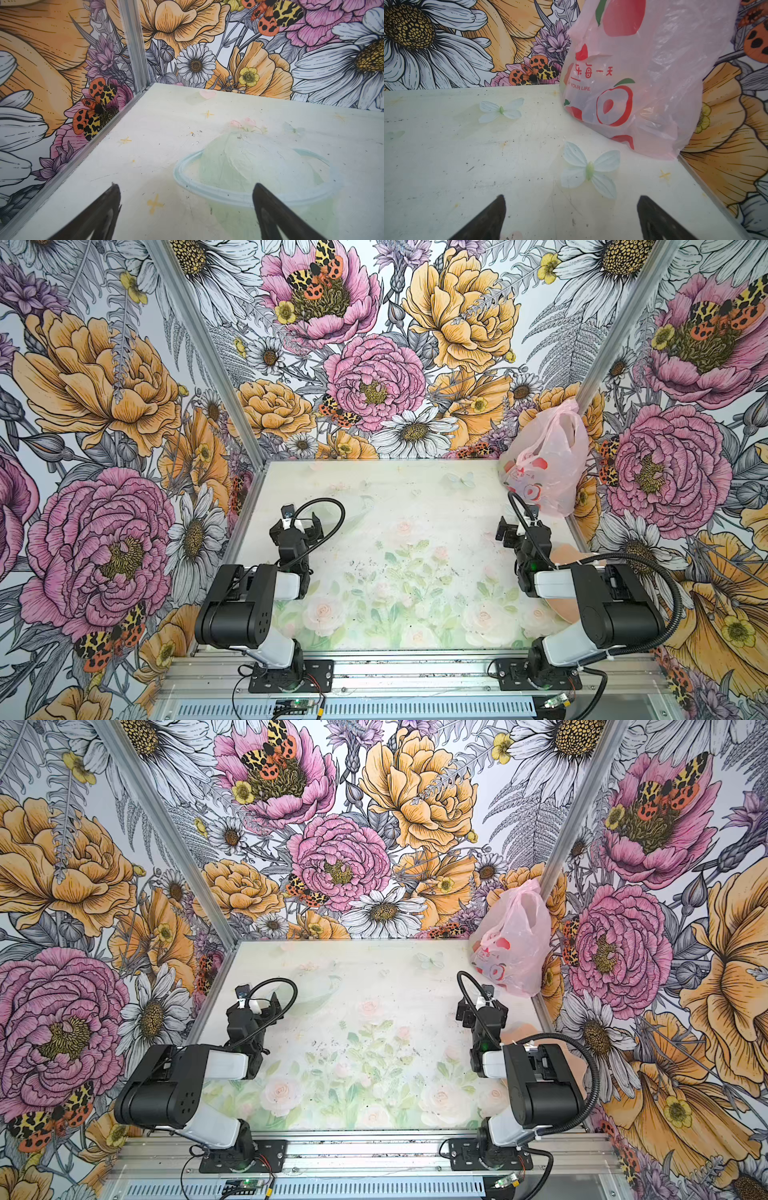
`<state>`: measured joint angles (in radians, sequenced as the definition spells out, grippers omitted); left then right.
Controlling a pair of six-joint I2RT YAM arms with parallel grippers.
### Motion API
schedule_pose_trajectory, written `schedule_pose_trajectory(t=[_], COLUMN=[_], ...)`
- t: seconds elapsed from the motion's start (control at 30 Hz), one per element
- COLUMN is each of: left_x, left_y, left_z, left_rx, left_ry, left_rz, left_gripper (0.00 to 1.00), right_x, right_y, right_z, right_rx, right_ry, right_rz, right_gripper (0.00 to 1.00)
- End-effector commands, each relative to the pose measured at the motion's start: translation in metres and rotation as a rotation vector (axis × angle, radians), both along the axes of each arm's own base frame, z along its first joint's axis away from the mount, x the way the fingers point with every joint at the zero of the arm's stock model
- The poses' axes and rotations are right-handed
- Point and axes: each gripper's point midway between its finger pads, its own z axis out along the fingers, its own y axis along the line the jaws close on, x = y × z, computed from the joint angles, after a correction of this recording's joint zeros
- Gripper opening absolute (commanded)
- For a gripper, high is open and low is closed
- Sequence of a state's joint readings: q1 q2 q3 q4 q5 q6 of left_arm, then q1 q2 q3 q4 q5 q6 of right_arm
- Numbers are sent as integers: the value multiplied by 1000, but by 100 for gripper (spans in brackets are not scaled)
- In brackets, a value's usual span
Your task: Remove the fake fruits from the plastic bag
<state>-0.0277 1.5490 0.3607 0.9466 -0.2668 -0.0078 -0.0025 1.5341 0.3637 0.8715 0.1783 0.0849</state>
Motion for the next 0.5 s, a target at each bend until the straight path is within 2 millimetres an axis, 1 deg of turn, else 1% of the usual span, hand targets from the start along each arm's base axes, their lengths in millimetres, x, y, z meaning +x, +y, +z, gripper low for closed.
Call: schedule_pose_trajectory(t=[0.0, 0.47], left_x=[3, 3], left_y=[-1, 2], left_z=[5, 4], left_rx=[-3, -18], left_ry=[-14, -17], left_rz=[-18, -21], left_gripper=[99, 99], right_x=[7, 7], right_y=[1, 1], right_z=[9, 9], right_rx=[7, 12], right_ry=[-26, -27], right_rz=[9, 15], right_gripper=[100, 99])
